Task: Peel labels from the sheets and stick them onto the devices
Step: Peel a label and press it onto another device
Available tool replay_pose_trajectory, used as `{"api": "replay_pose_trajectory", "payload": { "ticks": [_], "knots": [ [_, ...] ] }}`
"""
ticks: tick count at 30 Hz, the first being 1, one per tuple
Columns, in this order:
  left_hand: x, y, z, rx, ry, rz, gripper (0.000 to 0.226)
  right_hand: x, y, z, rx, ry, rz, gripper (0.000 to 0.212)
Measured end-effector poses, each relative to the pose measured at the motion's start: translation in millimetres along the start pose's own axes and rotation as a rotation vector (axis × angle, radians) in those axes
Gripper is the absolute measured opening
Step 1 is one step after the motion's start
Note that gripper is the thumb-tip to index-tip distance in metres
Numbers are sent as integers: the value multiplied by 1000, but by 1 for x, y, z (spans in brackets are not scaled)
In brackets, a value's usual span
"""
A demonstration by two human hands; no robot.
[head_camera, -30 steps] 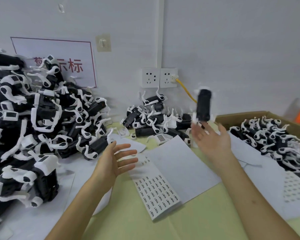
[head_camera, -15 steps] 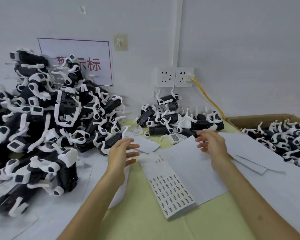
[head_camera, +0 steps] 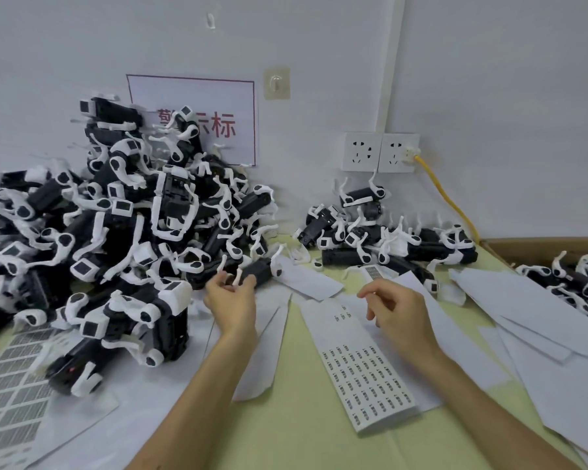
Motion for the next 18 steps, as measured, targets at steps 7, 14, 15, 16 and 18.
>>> {"api": "replay_pose_trajectory", "payload": {
  "ticks": [7,14,15,16,18],
  "knots": [
    [10,-4,0,100,-128,115,18,2,0,0,1,15,19,35],
    [9,-10,-13,164,-184,64,24,8,3,0,-13,27,53,34],
    [8,-14,-16,201,-171,29,25,9,4,0,-18,26,56,33],
    [6,-17,-19,236,-147,-12,24,10,6,0,-22,24,59,32],
    [6,-24,-26,309,-63,-119,22,11,7,0,-32,18,67,32]
  ]
}}
Point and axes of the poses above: each hand's wrist, its own z-axis towards the middle knuckle, its own y-axis out of the back of the hand, x = y × z, the point moved 5 cm from there along z, towards the middle knuckle, and after that the axes turned 14 degrees about -z, right-handed, at the moved point
